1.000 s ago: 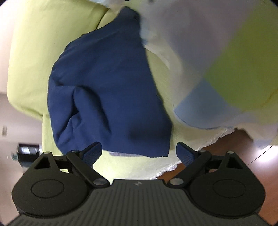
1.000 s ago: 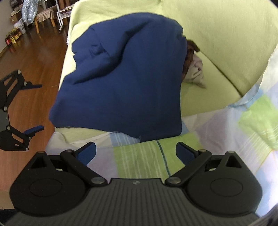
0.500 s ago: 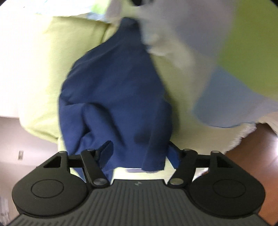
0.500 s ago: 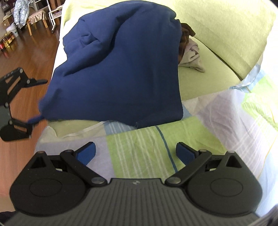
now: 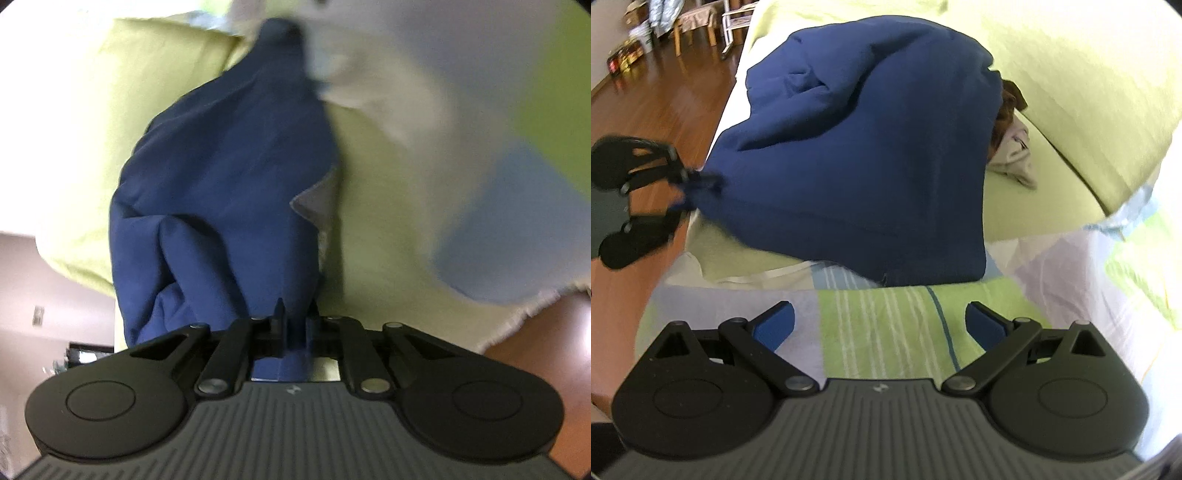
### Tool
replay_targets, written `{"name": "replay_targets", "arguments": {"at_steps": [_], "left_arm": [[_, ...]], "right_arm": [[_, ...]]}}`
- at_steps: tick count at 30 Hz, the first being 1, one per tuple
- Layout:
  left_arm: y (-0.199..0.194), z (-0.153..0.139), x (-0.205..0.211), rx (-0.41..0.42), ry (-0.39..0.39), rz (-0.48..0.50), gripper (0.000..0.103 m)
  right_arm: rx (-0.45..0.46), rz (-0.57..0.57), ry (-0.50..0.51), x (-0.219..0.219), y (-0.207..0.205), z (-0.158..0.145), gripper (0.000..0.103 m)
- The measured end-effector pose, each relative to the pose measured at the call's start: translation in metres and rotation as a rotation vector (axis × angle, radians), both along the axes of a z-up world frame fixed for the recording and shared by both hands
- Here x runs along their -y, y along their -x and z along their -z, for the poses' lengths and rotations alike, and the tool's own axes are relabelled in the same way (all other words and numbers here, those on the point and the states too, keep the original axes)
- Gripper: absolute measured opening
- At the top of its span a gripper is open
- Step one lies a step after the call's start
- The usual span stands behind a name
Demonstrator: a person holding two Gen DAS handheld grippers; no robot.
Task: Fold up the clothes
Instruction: 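Grasp the navy top's shoulder edge with the left tool while the right tool grasps the hem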
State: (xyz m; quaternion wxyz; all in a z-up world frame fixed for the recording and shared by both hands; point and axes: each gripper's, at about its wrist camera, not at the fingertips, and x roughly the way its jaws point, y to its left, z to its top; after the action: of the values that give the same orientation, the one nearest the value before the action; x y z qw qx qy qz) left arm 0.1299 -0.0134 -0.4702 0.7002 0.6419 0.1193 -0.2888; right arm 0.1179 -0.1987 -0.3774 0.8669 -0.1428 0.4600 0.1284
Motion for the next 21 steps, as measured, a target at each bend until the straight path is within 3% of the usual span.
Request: {"name": "replay_targets", "arguments": {"at_steps": [3,5,8,11,14,17,18,21], "left_arm": [[-0.016,-0.026,0.001,-0.022,0.084,-0.072,0.009],[-0.024,-0.043,-0.002,-0.029,0.129,-0.118,0.009],[-0.028,-0.055,-0.004,-0.007,0.144,-0.137,0.009],[-0.036,-0.070,-0.005,-0.025,0.201,-0.197,0.009],[-0.051,-0.075,-0.005,-0.082,0.246,-0.289,0.009],[-0.055,-0.060,-0.004,-0.111,0.203,-0.286,0.010],[-0.054,-0.053,-0.006,-0.146,0.185,-0.281,0.020],[-0.048,-0.041,-0.010,-0.169,0.149,-0.259,0.023]], "right_arm": [[0.077,-0.035,0.059,-0.003,-0.005,-0.001,0.091],[0.093,-0.090,0.111,-0.005,-0.009,0.002,0.072],[0.102,-0.189,0.196,-0.010,-0.013,0.010,0.058],[0.103,-0.359,0.315,-0.018,-0.019,0.025,0.056],[0.049,-0.409,0.358,-0.022,-0.034,0.035,0.060],[0.038,-0.413,0.368,-0.024,-0.045,0.039,0.068],[0.035,-0.413,0.368,-0.024,-0.050,0.040,0.066],[0.055,-0.398,0.341,-0.021,-0.056,0.037,0.055]]}}
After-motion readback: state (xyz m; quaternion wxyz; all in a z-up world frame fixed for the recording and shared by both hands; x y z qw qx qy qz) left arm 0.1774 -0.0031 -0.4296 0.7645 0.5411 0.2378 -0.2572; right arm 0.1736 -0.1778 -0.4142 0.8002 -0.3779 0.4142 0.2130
